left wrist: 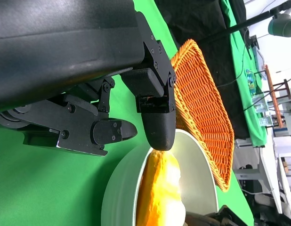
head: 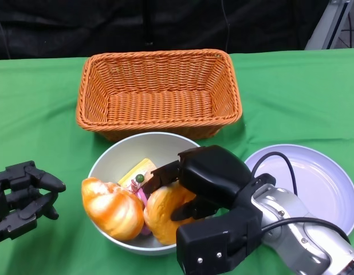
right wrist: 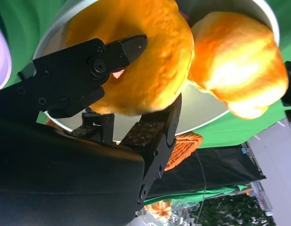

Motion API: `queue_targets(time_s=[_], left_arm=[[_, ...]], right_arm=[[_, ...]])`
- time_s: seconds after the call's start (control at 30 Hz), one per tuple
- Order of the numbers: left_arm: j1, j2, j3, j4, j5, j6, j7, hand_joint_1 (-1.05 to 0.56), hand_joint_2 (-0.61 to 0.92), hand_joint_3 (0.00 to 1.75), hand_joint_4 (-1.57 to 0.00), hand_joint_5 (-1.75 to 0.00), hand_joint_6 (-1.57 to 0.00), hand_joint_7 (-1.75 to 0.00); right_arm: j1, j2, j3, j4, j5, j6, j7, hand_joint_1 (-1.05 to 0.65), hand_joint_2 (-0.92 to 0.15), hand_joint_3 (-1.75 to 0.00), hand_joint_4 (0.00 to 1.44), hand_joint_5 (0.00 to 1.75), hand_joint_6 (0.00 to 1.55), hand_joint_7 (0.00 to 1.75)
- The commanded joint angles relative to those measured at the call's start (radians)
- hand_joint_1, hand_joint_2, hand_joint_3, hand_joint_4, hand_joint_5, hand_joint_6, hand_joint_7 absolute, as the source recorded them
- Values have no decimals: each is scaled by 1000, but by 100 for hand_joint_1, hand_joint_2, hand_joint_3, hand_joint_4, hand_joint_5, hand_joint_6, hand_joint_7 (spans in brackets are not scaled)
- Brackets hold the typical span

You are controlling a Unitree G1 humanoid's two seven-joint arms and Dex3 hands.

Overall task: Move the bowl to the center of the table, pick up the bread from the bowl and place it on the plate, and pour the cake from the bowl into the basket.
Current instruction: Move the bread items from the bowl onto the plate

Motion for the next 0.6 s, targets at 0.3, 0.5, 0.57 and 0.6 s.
queue_targets(time_s=[0.3, 0.5, 0.57, 0.6], left_arm=[[-8, 28, 1, 8, 7, -7, 11, -4, 92, 38, -73, -147, -80, -106], [-8, 32, 0, 5, 16, -6, 20, -4, 92, 38, -73, -146, -80, -106], [-9, 33, 0, 7, 15, -6, 17, -4, 92, 38, -73, -146, -80, -105], [-10, 34, 0, 9, 14, -5, 16, -4, 92, 38, -72, -145, -80, -105]], right_arm=[[20, -6, -102, -234, 126, 118, 195, -20, -80, 0, 92, 74, 120, 8], [34, -28, -133, -359, 178, 221, 319, -23, -81, 0, 89, 94, 121, 10], [36, -39, -148, -405, 212, 275, 381, -24, -83, 0, 87, 109, 120, 11], [35, -45, -155, -426, 228, 305, 411, -24, -83, 0, 86, 117, 120, 12]])
